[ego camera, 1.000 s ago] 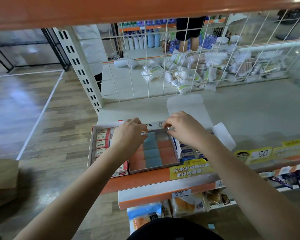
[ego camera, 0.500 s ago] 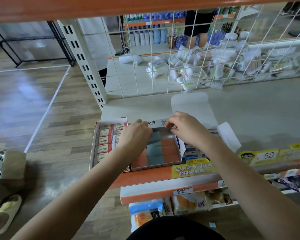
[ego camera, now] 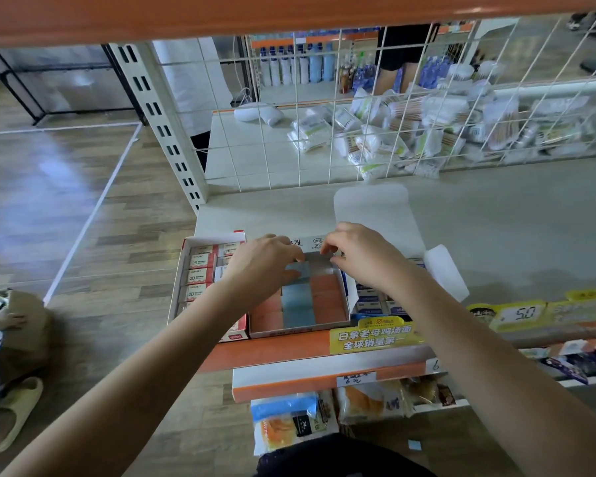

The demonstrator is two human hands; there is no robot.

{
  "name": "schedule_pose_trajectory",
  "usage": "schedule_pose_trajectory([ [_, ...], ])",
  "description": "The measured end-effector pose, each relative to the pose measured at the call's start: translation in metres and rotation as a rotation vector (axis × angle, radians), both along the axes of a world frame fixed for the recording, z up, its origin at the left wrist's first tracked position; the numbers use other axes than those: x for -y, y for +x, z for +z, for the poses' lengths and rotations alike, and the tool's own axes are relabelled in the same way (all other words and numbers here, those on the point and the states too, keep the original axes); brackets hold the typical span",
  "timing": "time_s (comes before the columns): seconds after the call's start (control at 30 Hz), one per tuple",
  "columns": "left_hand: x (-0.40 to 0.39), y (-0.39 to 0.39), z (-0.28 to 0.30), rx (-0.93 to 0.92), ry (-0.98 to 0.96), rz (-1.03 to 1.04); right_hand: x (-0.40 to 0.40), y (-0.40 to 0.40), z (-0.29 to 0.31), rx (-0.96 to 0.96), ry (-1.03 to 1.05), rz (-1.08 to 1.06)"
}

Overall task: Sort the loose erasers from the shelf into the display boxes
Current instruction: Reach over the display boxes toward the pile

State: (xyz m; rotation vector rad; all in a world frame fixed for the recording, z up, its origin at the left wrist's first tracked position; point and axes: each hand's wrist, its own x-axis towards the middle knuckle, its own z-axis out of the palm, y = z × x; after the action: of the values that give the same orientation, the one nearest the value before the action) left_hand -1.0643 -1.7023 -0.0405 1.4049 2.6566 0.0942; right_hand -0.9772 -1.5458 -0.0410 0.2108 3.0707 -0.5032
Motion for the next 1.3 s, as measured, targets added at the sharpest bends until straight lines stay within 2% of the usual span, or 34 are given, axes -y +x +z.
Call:
schedule_pose_trajectory([
  [0.33,0.001,0.001,-0.004,-0.041,0.016,0.029,0.000,-0.001,0.001,0.018,0.002,0.018],
  [0.47,0.005,-0.003,0.004,0.098,0.054,0.007,0.001,-0.002,0.004,0.036,0.008,0.027],
  [0.6,0.007,-0.004,0.012,0.267,-0.071,-0.081,0.001,-0.002,0.004,0.048,0.002,0.019],
  [0.9,0.005,-0.010,0.011,0.410,-0.097,-0.131,0.001,0.001,0.008,0.066,-0.033,-0.001],
  [1.1,0.005,-0.013,0.008,0.427,-0.102,-0.127,0.001,0.005,0.010,0.076,-0.053,0.002],
  [1.3,0.002,-0.011,0.003,0.298,-0.146,-0.176,0.002,0.005,0.010,0.080,-0.052,-0.003],
])
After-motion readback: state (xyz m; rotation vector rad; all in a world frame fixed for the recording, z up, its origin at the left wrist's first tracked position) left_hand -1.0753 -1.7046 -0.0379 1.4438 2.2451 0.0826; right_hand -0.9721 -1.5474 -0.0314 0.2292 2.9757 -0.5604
